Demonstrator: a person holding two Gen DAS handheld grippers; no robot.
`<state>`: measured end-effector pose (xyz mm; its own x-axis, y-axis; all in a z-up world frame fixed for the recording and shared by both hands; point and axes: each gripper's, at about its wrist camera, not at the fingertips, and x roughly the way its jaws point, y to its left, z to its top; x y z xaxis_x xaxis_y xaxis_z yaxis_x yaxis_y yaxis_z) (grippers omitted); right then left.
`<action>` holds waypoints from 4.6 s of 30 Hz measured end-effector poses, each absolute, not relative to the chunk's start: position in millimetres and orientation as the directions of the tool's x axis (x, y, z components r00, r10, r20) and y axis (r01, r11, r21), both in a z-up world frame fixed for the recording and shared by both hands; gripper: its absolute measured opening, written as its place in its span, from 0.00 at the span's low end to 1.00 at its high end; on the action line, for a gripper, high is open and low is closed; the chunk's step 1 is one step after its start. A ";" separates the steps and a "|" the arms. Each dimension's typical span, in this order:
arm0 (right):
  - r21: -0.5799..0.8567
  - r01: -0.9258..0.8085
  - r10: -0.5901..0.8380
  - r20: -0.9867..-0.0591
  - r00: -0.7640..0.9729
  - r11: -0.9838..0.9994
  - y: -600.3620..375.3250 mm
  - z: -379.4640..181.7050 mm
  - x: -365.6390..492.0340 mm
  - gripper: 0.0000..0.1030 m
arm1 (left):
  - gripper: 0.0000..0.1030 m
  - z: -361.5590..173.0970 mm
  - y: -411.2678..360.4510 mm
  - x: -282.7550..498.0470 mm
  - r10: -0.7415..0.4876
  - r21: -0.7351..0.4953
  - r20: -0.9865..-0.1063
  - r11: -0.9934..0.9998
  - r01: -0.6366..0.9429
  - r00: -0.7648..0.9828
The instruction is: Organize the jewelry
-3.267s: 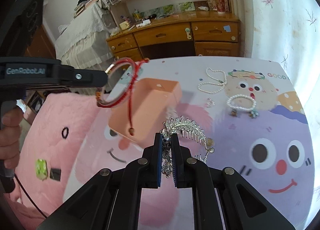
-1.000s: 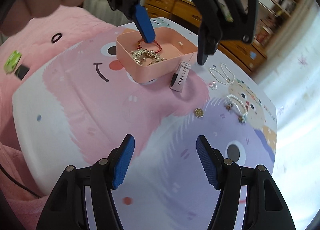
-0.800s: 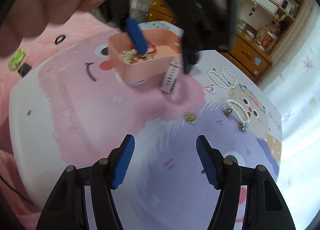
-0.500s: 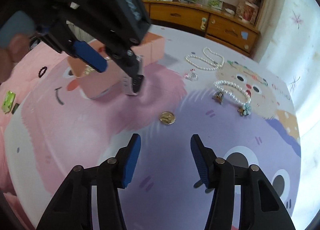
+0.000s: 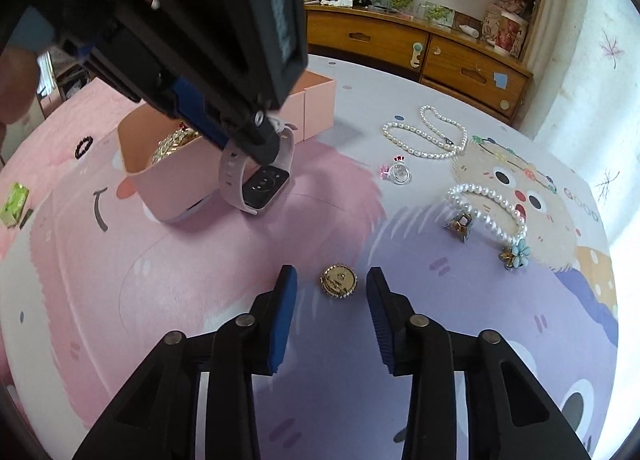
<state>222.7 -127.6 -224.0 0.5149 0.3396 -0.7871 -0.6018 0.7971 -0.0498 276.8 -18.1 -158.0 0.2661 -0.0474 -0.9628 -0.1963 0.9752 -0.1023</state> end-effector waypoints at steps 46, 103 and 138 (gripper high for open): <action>0.328 -0.341 0.464 -0.741 0.486 0.881 -12.7 -96.2 199.5 0.18 | 0.12 -23.6 142.0 211.0 -0.205 -0.194 -0.891 0.979 0.069 0.405; -0.069 -0.394 0.164 -0.835 0.525 0.916 -242.3 -173.8 283.3 0.68 | 0.69 -143.3 -86.0 302.7 -0.317 -0.306 -0.911 0.948 0.084 0.263; -0.016 -0.523 0.299 -0.805 0.512 0.852 -231.5 -230.5 327.7 0.20 | 0.13 -207.3 -127.0 356.3 -0.308 -0.303 -0.924 0.951 0.059 0.225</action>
